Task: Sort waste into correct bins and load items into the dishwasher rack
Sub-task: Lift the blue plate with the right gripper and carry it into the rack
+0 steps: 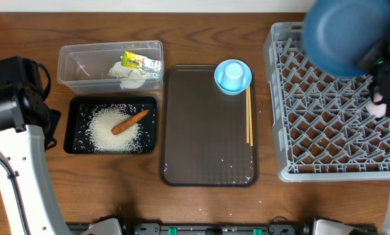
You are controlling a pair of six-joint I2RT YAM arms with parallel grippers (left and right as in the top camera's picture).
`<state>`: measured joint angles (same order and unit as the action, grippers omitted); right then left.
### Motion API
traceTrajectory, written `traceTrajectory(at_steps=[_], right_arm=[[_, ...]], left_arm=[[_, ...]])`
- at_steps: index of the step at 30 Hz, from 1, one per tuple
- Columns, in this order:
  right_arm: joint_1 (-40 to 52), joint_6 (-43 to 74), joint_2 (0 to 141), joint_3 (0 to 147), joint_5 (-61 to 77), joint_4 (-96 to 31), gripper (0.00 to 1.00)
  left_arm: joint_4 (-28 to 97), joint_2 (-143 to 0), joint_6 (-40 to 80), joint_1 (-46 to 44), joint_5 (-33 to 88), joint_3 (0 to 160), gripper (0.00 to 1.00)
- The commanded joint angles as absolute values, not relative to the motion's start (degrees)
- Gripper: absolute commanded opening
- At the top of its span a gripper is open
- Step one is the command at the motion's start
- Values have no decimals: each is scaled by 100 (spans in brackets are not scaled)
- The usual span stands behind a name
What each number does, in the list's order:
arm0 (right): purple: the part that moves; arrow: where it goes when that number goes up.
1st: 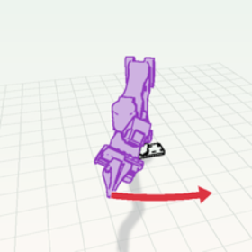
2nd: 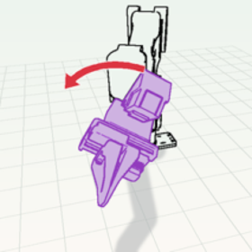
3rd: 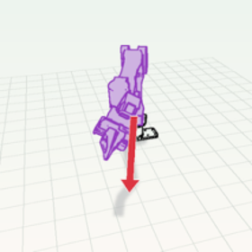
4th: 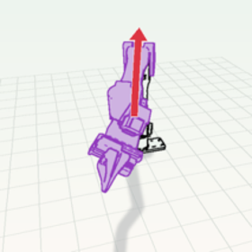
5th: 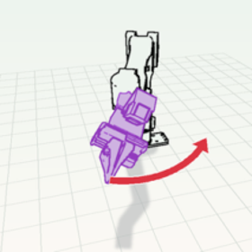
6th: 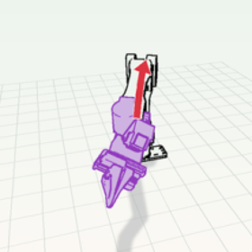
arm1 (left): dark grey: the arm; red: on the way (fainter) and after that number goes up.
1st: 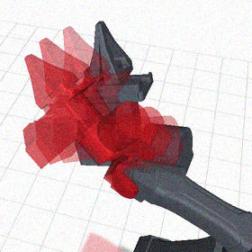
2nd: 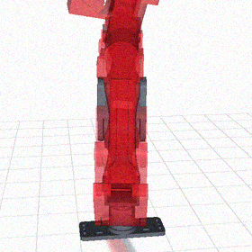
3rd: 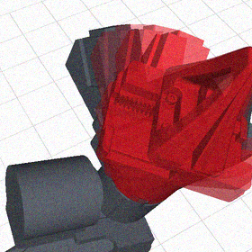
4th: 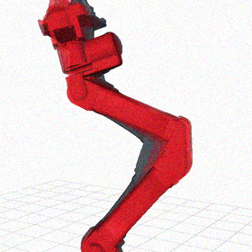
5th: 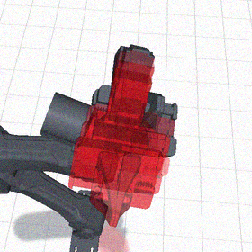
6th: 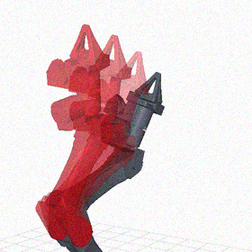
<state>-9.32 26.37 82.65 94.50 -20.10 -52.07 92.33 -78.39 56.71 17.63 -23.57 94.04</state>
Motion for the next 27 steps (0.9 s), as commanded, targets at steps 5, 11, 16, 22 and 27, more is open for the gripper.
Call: traceTrajectory(at_steps=[5, 11, 16, 22, 27], right_arm=[[-1310, 871, 9096, 9513, -3826, -3658, 1], [-1328, -1164, 9887, 9513, -5325, -2189, 1], [-1435, -2215, 10479, 9513, -5478, -1356, 1], [-1555, -3162, 10991, 9513, -6045, -316, 1], [-1802, -3616, 11159, 9513, -6064, 56, 1]], left_arm=[[9677, -7837, 5636, 1798, -2493, 9395, 95], [9677, -7837, 5638, 1798, -2493, 9395, 95], [9677, -7837, 5638, 1798, -2491, 9395, 95], [9677, -7837, 5638, 1798, -2493, 9395, 95], [9677, -7837, 5638, 1798, -2493, 9395, 95]])
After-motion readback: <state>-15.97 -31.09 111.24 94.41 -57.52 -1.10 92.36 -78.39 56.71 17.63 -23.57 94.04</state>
